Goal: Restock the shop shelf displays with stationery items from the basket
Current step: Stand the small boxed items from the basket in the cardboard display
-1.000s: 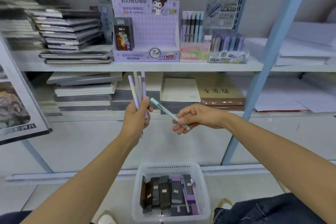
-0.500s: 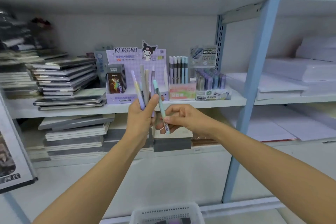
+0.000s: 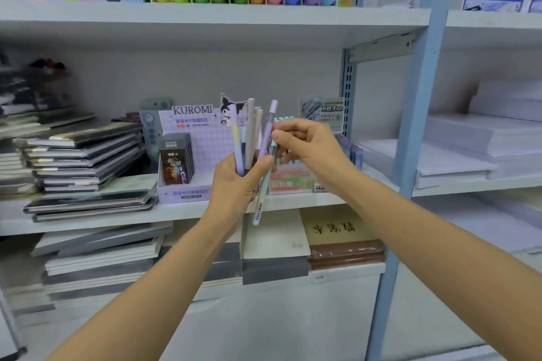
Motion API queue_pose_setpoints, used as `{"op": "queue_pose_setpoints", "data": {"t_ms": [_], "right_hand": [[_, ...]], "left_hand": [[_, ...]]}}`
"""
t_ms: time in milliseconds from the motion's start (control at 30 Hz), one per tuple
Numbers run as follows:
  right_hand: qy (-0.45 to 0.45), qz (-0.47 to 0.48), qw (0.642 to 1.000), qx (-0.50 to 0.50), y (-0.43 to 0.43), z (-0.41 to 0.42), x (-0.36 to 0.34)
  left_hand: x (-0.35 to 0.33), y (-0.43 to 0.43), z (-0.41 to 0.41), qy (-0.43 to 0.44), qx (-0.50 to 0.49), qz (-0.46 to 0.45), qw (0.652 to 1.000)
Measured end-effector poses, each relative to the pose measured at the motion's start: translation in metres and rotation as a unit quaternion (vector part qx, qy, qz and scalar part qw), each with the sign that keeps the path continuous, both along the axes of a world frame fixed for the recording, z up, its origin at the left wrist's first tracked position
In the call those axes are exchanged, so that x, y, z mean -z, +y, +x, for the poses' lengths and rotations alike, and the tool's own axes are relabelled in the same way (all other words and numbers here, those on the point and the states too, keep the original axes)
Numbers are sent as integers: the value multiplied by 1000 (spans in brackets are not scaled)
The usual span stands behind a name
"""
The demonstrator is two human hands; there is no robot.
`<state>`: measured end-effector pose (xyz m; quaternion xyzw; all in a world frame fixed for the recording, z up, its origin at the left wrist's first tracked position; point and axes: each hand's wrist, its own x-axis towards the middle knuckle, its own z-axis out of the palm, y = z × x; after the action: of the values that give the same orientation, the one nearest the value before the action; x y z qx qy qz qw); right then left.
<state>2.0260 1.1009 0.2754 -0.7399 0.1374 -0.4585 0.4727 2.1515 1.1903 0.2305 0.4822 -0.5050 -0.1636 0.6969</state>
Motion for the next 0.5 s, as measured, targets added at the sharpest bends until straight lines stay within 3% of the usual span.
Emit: {"op": "queue_pose_setpoints", "data": {"t_ms": [100, 300, 500], "right_hand": [[-8, -17, 999, 30, -7, 0, -12], [-124, -43, 978, 164, -48, -14, -52], [-59, -112, 967, 223, -89, -2, -49]], "left_hand": [[-8, -5, 3, 19, -1, 2, 1000], [-24, -19, 26, 74, -9, -1, 997], [-22, -32, 40, 89, 16, 39, 995]]}}
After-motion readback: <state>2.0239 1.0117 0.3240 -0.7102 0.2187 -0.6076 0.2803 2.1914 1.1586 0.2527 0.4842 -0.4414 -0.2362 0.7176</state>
